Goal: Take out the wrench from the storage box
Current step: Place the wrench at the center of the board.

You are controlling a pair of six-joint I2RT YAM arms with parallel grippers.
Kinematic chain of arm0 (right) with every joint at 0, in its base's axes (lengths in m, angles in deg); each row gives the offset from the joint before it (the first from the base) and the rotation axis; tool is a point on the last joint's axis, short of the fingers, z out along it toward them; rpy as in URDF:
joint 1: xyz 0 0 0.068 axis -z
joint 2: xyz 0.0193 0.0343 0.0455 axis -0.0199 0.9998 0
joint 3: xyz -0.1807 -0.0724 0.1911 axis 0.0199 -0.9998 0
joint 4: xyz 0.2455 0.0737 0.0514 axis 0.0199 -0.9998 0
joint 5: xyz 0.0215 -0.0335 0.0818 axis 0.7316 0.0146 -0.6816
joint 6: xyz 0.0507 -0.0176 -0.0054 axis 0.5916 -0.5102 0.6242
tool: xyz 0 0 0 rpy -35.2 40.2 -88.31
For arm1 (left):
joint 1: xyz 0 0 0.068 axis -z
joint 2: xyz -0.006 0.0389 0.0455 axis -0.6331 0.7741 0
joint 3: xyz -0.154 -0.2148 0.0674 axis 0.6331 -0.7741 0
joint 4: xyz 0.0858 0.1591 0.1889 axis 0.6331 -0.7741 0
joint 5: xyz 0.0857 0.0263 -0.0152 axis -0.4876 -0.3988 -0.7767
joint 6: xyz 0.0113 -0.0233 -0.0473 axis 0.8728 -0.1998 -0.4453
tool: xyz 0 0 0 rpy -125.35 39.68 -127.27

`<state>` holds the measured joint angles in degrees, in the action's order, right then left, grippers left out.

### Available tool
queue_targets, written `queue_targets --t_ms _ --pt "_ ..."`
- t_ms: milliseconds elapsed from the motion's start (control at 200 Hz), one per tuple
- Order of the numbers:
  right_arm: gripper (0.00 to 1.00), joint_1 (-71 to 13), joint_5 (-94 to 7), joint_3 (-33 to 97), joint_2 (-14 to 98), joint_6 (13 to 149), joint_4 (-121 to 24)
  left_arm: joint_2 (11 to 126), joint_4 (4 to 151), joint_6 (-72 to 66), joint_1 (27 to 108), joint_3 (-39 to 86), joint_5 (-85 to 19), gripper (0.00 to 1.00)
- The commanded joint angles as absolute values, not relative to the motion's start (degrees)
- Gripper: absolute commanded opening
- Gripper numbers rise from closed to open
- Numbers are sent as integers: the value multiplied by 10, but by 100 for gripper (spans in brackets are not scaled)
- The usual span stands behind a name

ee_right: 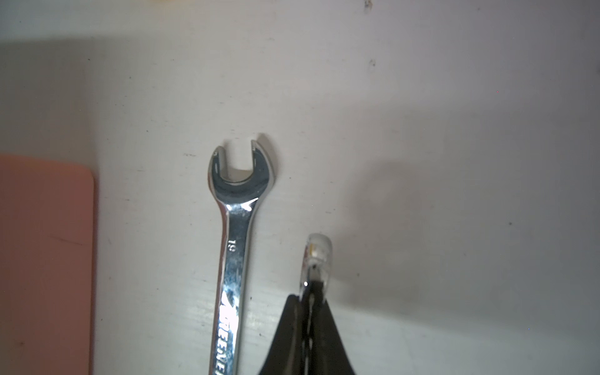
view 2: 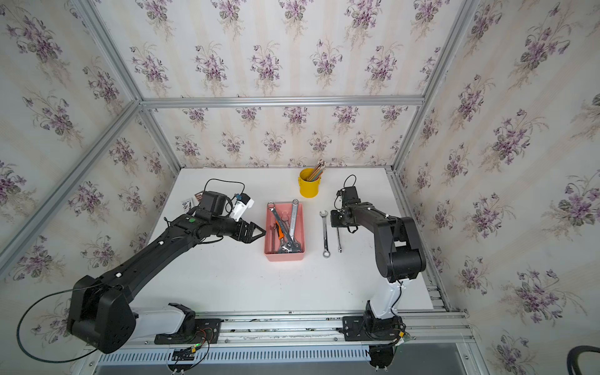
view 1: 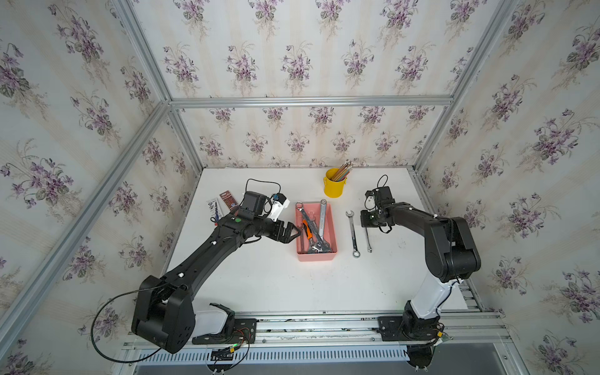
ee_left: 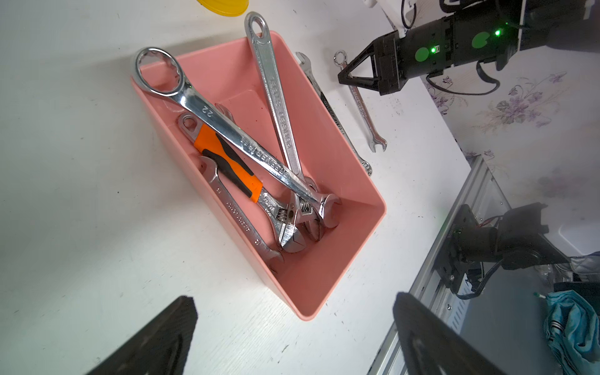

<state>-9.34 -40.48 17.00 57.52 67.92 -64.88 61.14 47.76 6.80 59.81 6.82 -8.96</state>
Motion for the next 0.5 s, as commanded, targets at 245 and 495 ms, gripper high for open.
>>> queue_targets --t_ms 245,495 --pt "3 -86 -424 152 608 701 -587 608 466 83 597 72 -93 99" --pt "13 -79 -410 129 606 712 -575 609 458 87 597 73 -93 99"
